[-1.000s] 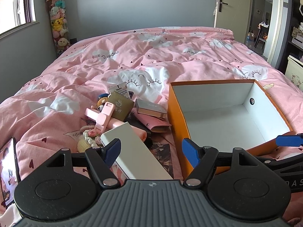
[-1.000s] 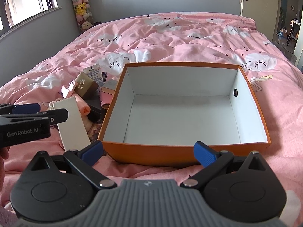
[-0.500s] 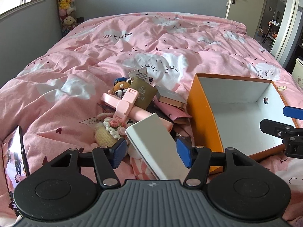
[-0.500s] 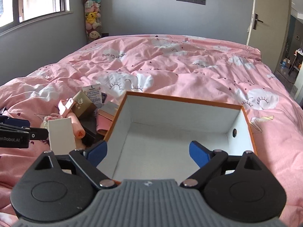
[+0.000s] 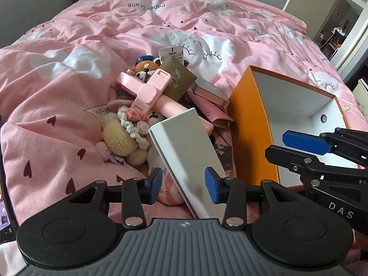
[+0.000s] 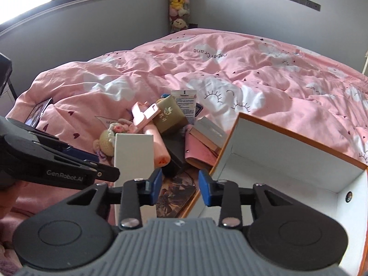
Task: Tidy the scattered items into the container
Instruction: 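Close the right gripper on the white rectangular box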
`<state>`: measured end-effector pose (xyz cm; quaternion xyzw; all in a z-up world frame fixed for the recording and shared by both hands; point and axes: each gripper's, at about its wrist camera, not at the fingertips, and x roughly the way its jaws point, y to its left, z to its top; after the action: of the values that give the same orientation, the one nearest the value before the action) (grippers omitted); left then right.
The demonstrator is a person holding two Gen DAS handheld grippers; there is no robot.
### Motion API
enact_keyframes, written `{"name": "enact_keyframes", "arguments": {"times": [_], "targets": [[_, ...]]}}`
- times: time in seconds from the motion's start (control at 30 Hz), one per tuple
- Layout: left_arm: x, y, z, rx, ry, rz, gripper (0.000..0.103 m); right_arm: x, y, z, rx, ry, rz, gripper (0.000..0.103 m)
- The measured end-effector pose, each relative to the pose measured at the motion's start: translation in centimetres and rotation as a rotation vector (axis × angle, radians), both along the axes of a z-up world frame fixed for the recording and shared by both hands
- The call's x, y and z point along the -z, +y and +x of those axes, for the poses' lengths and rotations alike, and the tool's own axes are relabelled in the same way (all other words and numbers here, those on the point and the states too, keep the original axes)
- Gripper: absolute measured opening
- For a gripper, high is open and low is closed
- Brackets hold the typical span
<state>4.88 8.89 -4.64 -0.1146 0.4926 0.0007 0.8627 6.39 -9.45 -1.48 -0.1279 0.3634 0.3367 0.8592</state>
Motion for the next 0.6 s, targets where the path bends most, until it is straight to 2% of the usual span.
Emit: {"name": "enact_keyframes", "arguments": {"times": [0.13,0.23,0.4,0.53,0.6], "targets": [[0.8,0.7,0.8,-0.012,0.033,-0.038,0.047,0.5,1.0,0.2,-0.057,0.019,-0.012,0.032],[0.6,1.2,1.1,-0.014,0.038,-0.038,0.047,1.0,2.0,0.0,-0.112,0.028,-0.031,0.032],[0.1,1.3,1.1,-0.004,0.062,0.031,0.047,1.7,3.6,-0.2,-0.17,0.042,-0.057,0.032],[0.3,1.3,0.9,0.009,0.083,0.064,0.042,2.3,5.1,-0.2,-0.201,0.061,-0.081,0.034],[0.5,1.4,0.7,0.002,0.086,0.102,0.041,2.6,5.8,-0.1,-0.21,0.072,-0.095,0.04]]}}
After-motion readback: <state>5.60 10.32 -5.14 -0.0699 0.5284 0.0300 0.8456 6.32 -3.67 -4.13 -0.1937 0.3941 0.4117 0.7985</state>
